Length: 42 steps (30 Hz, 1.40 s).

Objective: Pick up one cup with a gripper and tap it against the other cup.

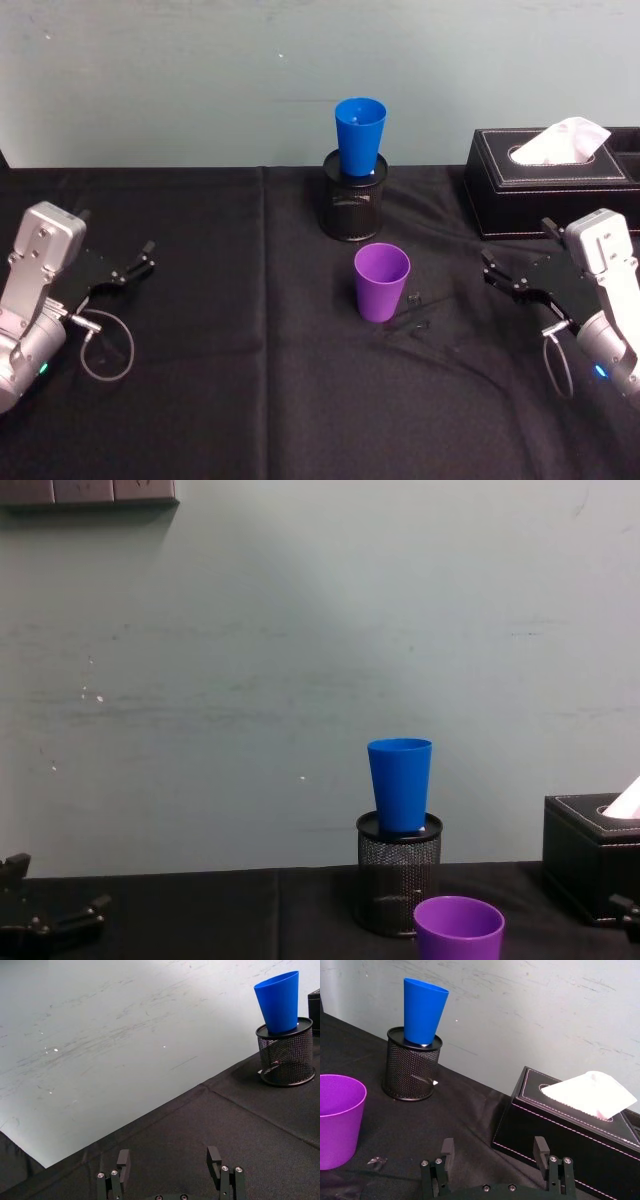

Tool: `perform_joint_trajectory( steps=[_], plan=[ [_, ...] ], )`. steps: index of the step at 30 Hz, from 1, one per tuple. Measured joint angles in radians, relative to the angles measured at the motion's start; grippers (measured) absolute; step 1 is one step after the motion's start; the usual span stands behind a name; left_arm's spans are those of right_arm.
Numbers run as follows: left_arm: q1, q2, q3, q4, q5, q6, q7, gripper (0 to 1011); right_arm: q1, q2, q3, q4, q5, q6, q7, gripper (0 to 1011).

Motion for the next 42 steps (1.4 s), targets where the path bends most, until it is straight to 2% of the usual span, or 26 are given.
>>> perform_joint_trajectory(
  steps=[42],
  plan=[
    [0.0, 0.0, 0.0, 0.0, 0.0, 0.0, 0.0, 1000, 0.0, 0.0, 0.0, 0.0, 0.0, 0.0, 0.0, 1000]
  ],
)
